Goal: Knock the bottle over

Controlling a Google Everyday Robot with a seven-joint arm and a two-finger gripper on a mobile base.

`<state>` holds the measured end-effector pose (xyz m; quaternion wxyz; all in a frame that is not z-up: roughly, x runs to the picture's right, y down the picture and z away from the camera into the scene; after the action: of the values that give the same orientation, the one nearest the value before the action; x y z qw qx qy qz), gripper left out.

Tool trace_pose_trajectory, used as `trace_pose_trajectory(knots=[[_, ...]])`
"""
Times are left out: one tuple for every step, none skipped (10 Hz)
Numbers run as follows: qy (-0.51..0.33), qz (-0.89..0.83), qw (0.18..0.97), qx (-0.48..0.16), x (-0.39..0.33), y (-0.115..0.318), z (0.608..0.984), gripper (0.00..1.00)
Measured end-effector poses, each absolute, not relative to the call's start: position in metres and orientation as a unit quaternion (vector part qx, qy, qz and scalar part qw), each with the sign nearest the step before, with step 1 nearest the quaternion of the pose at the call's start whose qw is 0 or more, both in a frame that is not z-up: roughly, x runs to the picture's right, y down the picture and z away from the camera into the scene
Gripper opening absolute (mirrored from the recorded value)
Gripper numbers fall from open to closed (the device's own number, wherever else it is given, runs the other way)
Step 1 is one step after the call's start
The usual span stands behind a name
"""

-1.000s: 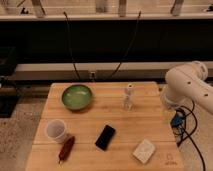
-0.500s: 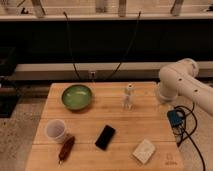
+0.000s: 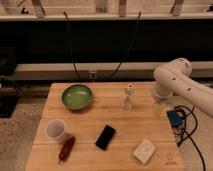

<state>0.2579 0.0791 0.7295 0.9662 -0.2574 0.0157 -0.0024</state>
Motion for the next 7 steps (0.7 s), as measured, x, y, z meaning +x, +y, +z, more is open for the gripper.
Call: trace_pose_trajectory(knots=[[0.016, -0.002, 0.966, -0.256, 0.259, 0.079, 0.73, 0.8], [0.015, -0.004, 0.967, -0.255, 0.257, 0.077, 0.732, 0.8], [0.011, -0.008, 0.967, -0.254, 0.254, 0.075, 0.735, 0.8], [0.01, -0.009, 0.967, -0.254, 0.254, 0.073, 0.736, 0.8], [0.009, -0.01, 0.967, -0.253, 0.253, 0.072, 0.738, 0.8], [0.008, -0.011, 0.967, -0.253, 0.252, 0.071, 0.739, 0.8], [0.006, -0.013, 0.967, -0.253, 0.252, 0.07, 0.74, 0.78]])
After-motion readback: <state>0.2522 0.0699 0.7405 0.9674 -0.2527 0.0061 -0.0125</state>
